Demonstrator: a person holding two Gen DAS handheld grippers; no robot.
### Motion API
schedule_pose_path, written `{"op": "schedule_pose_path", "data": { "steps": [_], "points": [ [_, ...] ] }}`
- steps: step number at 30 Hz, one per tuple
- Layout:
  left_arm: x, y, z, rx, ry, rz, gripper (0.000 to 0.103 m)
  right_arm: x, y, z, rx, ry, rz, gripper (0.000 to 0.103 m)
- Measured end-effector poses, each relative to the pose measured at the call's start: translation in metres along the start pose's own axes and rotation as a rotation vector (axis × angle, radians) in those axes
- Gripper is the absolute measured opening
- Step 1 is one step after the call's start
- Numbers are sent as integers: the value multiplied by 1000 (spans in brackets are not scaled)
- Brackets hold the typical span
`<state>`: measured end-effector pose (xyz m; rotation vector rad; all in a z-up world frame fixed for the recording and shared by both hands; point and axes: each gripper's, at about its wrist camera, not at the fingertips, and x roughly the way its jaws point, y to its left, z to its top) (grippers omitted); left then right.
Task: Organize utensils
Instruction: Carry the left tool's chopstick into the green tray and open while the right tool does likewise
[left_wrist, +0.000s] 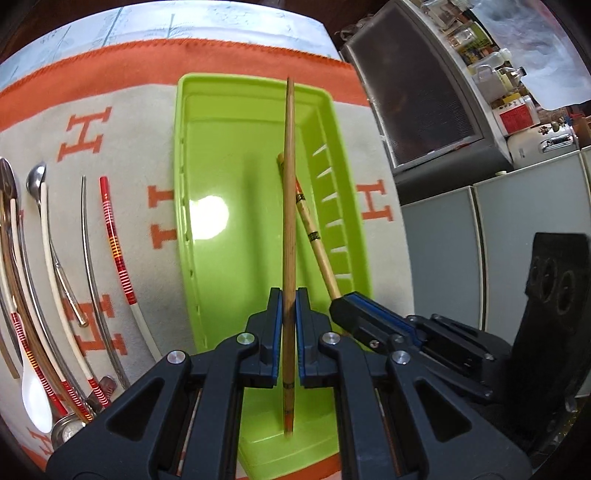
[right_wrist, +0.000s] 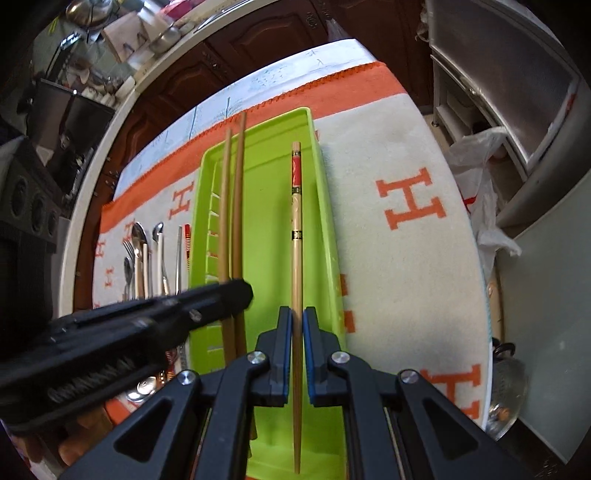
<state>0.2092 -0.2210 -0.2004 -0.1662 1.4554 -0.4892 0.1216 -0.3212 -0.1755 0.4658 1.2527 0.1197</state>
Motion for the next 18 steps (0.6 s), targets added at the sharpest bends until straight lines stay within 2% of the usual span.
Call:
{"op": "schedule_pose_path", "data": {
  "steps": [5, 12, 15, 18],
  "points": [
    [5, -3, -2, 9, 6, 11, 4, 3, 2, 1, -29, 8, -33, 6],
    [-4, -13, -7, 44, 7, 28, 6, 2, -5, 0, 11, 15, -32, 7],
    [-15, -16, -15, 62, -14, 29, 13, 0, -4, -3, 9, 20, -45, 7],
    [-29, -19, -24, 92, -54, 75, 21, 0, -1, -8, 0, 25, -55, 7]
  ]
}}
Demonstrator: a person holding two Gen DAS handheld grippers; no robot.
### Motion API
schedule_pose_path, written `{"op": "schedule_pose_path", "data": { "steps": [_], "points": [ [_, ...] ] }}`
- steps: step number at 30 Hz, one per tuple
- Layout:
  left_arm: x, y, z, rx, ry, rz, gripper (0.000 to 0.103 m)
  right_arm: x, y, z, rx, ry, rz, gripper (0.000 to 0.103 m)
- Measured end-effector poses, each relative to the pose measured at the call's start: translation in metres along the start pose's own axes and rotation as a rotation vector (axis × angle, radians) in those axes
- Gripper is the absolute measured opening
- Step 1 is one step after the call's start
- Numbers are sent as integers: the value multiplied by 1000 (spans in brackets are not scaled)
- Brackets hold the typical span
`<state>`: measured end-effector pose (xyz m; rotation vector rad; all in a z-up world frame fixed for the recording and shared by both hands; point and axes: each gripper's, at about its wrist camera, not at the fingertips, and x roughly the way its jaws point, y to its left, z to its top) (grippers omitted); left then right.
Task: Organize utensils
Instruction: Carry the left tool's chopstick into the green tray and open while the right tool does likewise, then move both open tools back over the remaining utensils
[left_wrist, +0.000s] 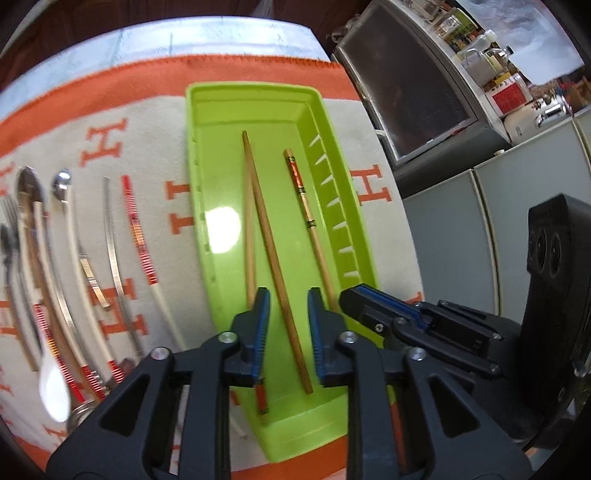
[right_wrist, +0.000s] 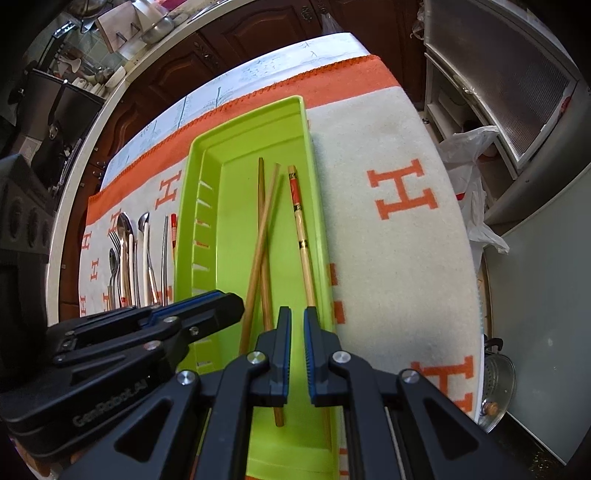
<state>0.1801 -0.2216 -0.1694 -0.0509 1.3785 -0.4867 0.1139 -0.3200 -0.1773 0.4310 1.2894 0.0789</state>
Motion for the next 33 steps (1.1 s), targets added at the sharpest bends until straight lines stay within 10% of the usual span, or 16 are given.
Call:
{"op": "schedule_pose_path", "data": {
  "steps": [19, 33],
  "points": [
    [-93, 44, -72, 39, -215, 173, 31, -25, 42, -53, -48, -65, 12, 7],
    [-111, 98, -96, 5, -204, 232, 31, -28, 87, -72, -127, -88, 17, 7]
  ]
}}
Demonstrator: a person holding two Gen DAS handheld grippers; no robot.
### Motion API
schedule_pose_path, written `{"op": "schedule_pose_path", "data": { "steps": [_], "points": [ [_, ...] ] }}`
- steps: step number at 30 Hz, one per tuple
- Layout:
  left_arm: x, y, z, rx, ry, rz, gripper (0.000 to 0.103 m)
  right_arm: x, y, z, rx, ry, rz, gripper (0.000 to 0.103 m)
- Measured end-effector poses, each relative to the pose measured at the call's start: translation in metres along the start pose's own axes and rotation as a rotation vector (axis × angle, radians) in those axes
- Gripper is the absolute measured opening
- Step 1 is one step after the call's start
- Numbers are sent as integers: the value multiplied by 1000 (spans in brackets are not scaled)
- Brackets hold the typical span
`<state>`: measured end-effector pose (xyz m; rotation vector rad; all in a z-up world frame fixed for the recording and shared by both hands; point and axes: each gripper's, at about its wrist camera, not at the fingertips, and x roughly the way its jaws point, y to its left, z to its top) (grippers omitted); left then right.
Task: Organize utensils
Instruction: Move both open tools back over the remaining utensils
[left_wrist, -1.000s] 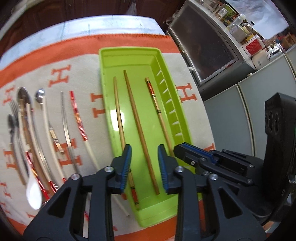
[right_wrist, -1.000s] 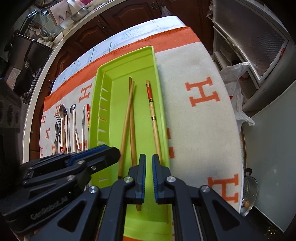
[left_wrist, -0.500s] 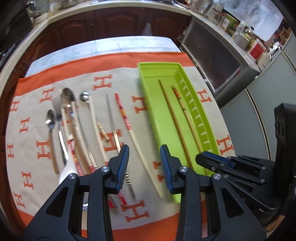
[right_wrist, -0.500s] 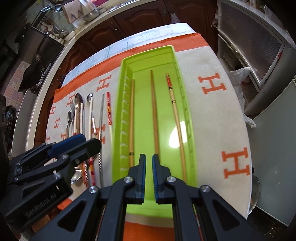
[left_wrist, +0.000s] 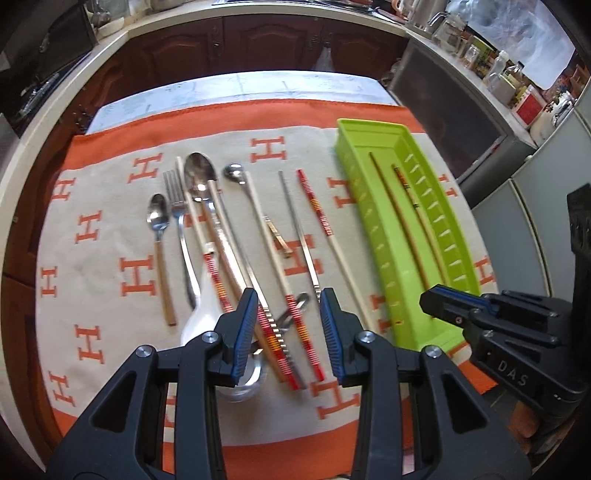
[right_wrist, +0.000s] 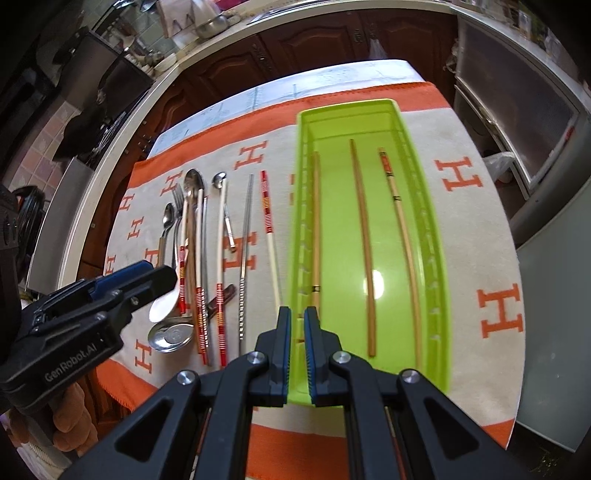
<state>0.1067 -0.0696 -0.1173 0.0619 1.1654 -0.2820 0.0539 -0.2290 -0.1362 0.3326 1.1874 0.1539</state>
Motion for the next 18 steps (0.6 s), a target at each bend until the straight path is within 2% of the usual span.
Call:
{"op": "schedule_pose_path", "data": {
  "steps": [2, 6, 11, 15, 18],
  "points": [
    [0, 9, -1, -18, 5, -7, 32, 3, 8, 1, -17, 6, 2, 7],
    [-3, 34, -1, -83, -19, -57, 50, 10, 22, 5, -43, 26, 3, 7],
    [-4, 63, 8, -142, -32, -58, 51, 18, 35, 13, -57, 44, 14, 7],
    [5, 82, 20, -169, -17, 6, 51, 26, 43, 24, -61, 61, 32, 7],
    [15, 89, 27, -178, 8, -8, 51, 38, 50, 35, -54, 80, 44, 7]
  ]
}}
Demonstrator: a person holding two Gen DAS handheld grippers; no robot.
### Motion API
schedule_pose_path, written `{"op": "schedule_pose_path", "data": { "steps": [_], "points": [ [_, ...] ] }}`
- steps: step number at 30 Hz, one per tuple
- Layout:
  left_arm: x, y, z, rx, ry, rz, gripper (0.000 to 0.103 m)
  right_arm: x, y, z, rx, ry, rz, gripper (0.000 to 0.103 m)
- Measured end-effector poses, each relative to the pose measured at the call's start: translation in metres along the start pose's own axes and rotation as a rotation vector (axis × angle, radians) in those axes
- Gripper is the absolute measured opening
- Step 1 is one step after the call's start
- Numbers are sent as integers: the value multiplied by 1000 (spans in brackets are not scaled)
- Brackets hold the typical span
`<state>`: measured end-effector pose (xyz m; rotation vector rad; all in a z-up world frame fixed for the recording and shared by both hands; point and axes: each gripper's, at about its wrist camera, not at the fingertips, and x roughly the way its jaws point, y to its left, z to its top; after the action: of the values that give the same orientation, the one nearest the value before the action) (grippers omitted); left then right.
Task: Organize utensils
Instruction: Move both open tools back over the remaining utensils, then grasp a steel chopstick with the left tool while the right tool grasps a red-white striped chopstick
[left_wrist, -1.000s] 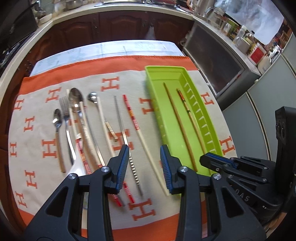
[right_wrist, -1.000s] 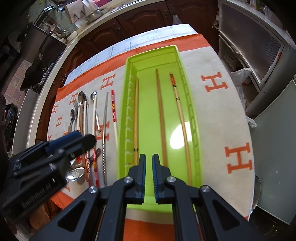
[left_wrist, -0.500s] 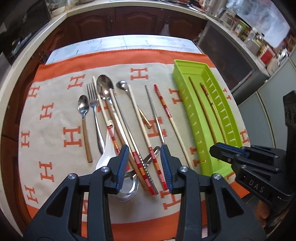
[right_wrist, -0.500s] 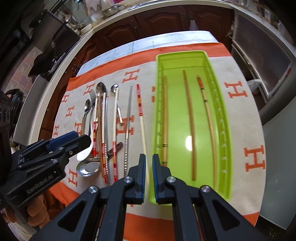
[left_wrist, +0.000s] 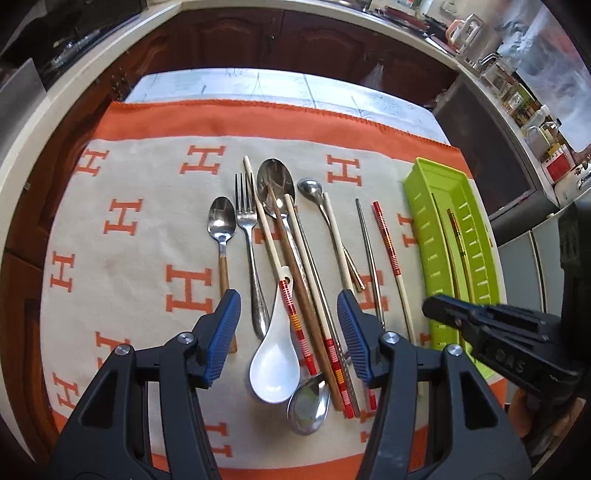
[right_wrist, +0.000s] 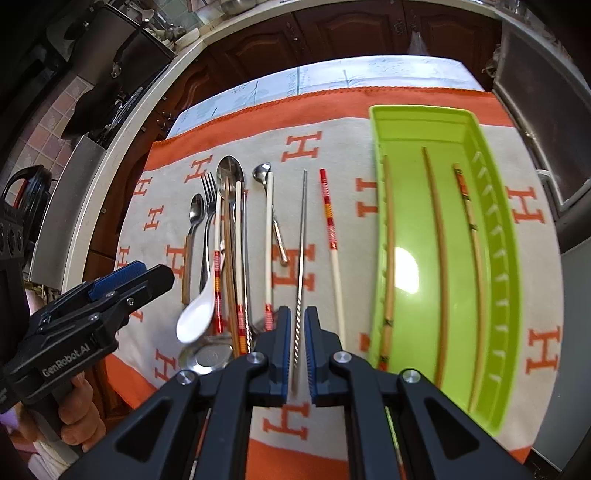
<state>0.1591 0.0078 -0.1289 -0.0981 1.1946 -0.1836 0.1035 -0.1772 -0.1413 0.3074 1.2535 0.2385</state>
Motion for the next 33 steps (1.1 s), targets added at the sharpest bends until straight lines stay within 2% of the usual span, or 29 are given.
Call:
{"op": "schedule_pose_path", "data": {
  "steps": [2, 5, 6, 9, 13, 20, 25, 29, 30, 33],
  "points": [
    [7, -1, 3, 5, 15, -8, 51, 9, 3, 10, 6, 14, -3, 7],
    [18, -4, 5, 2, 48, -27, 51, 23, 5, 26, 11, 35, -59, 8],
    [22, -6, 5, 4, 56, -29, 51, 29, 5, 31, 8, 47, -89, 11],
    [27, -8, 6, 6, 65, -35, 51, 46, 5, 40, -5, 75, -169, 31],
    [30, -5, 8, -10, 71, -54, 51, 65, 3, 46, -14, 121, -234, 32],
    [27, 1, 8, -23, 70, -71, 51, 79, 13, 46, -66, 154, -292, 31],
    [25, 2, 8, -27, 69, -80, 51, 95, 28, 51, -114, 194, -337, 21],
    [24, -2, 8, -17, 75, -86, 51, 98, 31, 52, -107, 208, -307, 16],
    [24, -4, 9, -13, 75, -87, 51, 98, 30, 52, -101, 205, -301, 7],
    [24, -13, 9, 7, 77, -91, 51, 94, 12, 56, -71, 195, -263, 5]
  ]
}}
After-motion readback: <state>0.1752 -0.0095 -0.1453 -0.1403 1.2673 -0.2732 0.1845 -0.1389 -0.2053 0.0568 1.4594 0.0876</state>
